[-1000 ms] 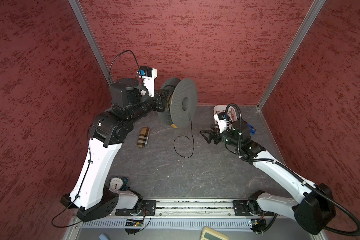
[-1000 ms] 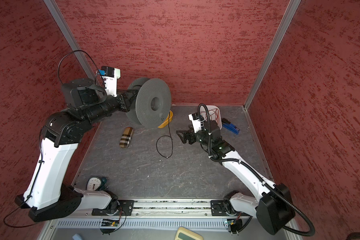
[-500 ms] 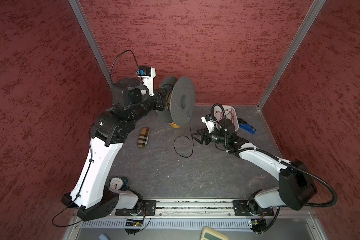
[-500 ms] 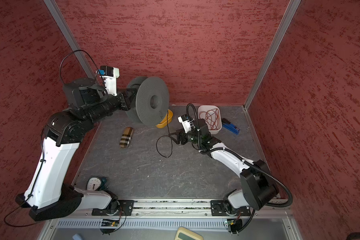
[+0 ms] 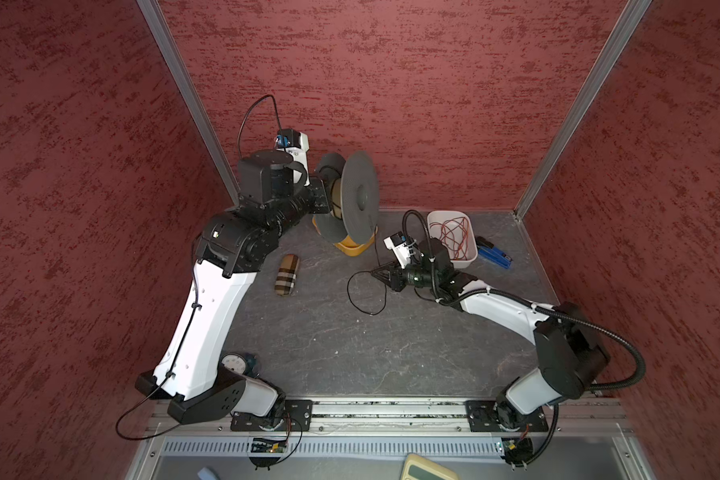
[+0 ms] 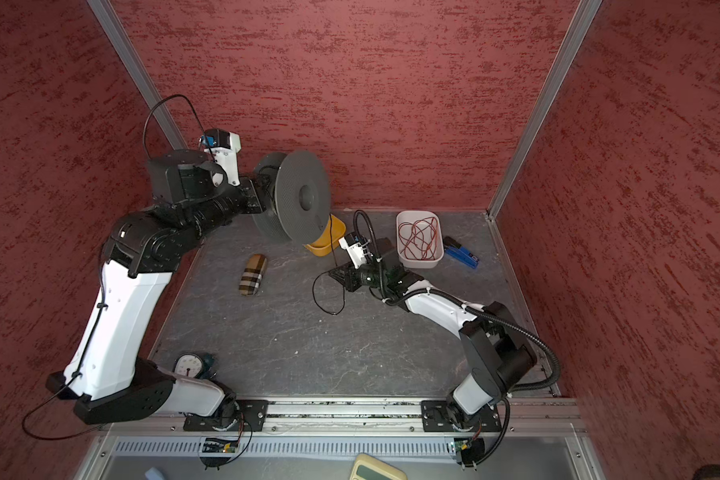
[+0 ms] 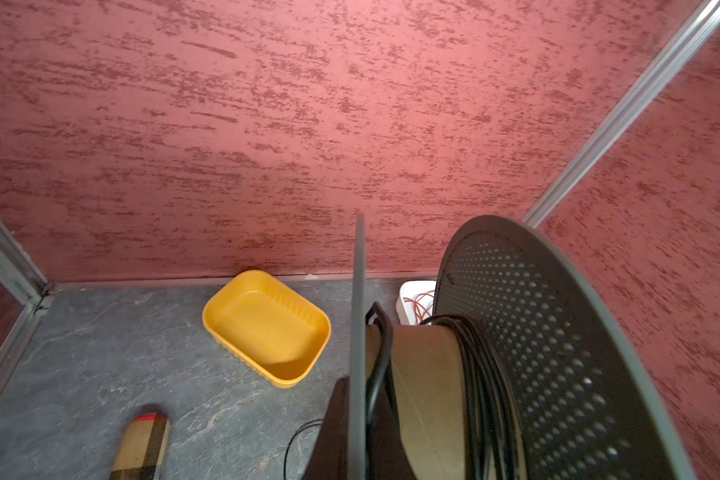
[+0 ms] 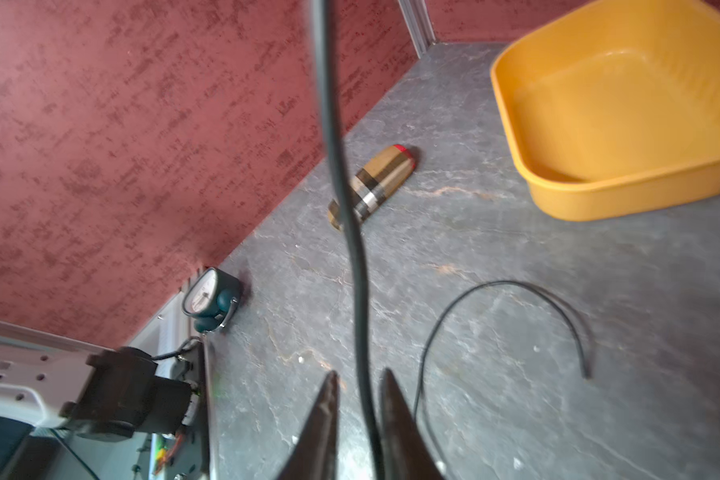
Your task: Wrap the cables
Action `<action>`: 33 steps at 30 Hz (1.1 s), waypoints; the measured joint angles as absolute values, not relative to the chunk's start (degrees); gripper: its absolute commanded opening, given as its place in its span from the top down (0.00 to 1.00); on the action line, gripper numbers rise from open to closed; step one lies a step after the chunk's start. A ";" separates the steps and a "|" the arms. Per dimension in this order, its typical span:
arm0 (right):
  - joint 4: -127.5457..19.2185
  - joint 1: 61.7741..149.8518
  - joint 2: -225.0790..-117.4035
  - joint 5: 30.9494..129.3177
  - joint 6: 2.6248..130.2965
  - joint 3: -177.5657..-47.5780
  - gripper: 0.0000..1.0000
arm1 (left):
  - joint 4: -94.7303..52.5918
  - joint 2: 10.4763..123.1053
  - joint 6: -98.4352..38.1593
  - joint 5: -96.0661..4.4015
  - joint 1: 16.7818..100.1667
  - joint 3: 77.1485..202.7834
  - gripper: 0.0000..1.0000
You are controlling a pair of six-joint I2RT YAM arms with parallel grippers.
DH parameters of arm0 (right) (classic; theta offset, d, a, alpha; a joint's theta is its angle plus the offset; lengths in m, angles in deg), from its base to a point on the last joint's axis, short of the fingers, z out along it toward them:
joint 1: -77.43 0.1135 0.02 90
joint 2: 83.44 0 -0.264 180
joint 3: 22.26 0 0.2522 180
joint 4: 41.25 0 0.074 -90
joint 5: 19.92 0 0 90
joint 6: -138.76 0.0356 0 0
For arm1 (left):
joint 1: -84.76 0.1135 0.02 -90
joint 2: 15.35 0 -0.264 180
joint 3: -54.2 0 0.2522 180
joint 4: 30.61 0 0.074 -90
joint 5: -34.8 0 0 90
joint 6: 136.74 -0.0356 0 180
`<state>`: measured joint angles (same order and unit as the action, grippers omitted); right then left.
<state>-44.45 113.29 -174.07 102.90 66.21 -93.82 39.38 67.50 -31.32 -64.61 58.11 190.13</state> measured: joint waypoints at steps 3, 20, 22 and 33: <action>-45.52 114.90 -173.96 101.81 64.55 -94.80 1.00 | 41.93 68.17 -27.74 -66.65 60.43 190.33 1.00; -64.03 124.87 -175.64 98.53 50.32 -108.33 1.00 | 52.80 73.62 -13.25 -72.77 64.99 188.85 1.00; -65.21 125.85 -175.82 98.31 49.38 -108.66 1.00 | 53.65 74.71 -12.31 -73.57 65.02 188.21 1.00; -70.74 129.72 -174.92 91.53 45.71 -113.82 1.00 | 59.05 77.40 -8.92 -79.04 65.15 184.21 1.00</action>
